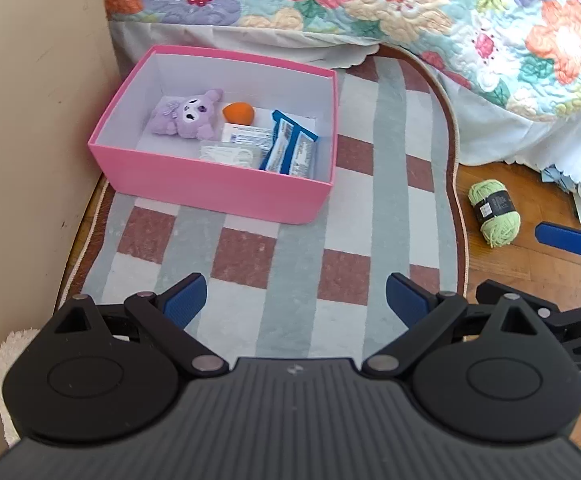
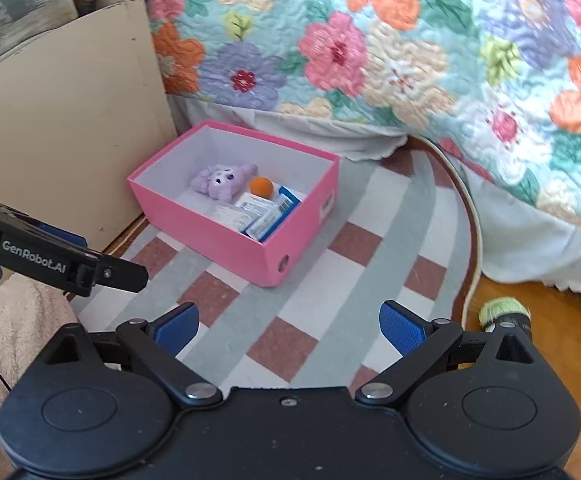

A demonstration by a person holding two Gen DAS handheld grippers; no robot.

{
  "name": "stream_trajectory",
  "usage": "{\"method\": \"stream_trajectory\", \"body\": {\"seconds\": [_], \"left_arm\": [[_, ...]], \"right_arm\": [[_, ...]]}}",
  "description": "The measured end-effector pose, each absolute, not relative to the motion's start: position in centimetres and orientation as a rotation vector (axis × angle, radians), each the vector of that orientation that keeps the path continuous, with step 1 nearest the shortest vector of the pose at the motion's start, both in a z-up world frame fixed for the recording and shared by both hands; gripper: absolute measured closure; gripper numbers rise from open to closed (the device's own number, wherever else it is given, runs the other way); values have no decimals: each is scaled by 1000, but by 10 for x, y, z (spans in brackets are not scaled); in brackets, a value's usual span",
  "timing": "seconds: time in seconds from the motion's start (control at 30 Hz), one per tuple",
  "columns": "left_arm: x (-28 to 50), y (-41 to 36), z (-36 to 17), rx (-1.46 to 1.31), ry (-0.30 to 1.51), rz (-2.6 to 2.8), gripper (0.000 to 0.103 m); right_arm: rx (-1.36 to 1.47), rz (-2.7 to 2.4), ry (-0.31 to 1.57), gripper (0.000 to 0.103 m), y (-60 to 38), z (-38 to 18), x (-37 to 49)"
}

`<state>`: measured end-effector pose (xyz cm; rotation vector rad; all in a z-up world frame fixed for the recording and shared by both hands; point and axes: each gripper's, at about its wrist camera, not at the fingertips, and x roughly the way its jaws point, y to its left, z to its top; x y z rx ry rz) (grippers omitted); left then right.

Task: Organize objects
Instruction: 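Withdraw the left tool up and away from the pink box, then move the left tool toward the green yarn skein on the floor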

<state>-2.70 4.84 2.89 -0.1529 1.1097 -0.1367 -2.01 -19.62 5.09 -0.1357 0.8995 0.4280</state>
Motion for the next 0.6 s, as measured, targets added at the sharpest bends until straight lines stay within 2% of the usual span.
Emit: {"method": "stream_trajectory", "body": {"seconds": [0.6], "left_arm": [[-25, -10, 20, -130, 1136, -227, 6]], "right_arm": [[-101, 329, 975, 4, -254, 33, -26]]}}
